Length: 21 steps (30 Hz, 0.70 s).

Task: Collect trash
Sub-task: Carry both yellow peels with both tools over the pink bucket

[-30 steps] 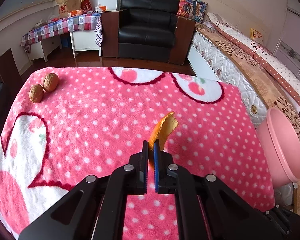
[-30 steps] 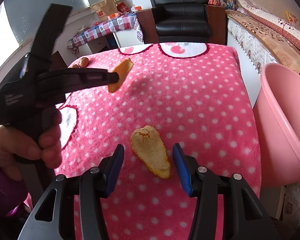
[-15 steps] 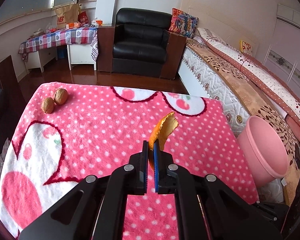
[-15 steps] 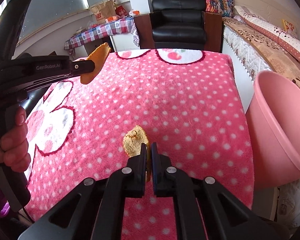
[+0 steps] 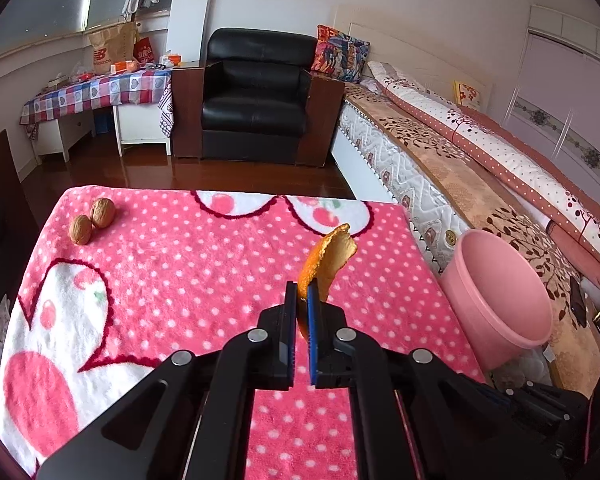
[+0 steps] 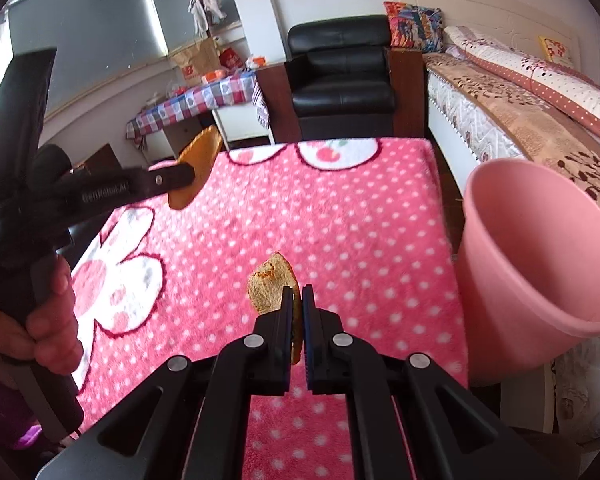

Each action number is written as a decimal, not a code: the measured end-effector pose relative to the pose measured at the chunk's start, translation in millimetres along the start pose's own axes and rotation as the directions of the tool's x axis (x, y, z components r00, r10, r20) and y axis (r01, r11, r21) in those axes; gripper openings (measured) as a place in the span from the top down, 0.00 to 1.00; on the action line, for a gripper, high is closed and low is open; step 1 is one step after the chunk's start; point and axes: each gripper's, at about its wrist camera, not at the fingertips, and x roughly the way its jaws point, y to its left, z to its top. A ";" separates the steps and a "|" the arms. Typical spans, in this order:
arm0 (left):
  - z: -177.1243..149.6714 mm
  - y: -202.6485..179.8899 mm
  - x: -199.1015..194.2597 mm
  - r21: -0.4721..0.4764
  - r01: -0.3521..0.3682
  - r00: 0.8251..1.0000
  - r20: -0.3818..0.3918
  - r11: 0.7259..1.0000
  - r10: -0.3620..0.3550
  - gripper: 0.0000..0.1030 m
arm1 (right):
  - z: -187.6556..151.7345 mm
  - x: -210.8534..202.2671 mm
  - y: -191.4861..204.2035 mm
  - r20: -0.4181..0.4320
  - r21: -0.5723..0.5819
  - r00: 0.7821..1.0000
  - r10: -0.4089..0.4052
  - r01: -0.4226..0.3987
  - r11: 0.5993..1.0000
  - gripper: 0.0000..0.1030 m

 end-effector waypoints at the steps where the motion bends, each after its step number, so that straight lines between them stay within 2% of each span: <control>1: 0.6 -2.8 0.1 0.003 0.004 1.000 0.000 1.000 -0.004 0.96 | 2.3 -5.1 -3.9 0.017 0.010 1.000 -0.011 0.011 1.000 0.96; 6: 4.7 -28.3 6.4 0.035 0.039 0.999 -0.005 0.999 -0.039 0.96 | 12.0 -24.6 -31.0 0.081 0.073 0.993 -0.082 0.077 0.994 0.96; 11: 12.9 -67.8 14.2 0.079 0.107 0.994 -0.008 0.991 -0.107 0.96 | 20.0 -47.2 -69.2 0.134 0.156 0.972 -0.192 0.171 0.973 0.96; 16: 14.3 -122.7 24.8 0.164 0.193 0.981 -0.021 0.967 -0.192 0.96 | 25.0 -67.5 -114.2 0.160 0.243 0.937 -0.311 0.268 0.932 0.96; 21: 9.0 -171.8 42.6 0.244 0.249 0.968 -0.051 0.937 -0.244 0.96 | 27.4 -70.7 -151.7 0.152 0.289 0.916 -0.370 0.317 0.903 0.96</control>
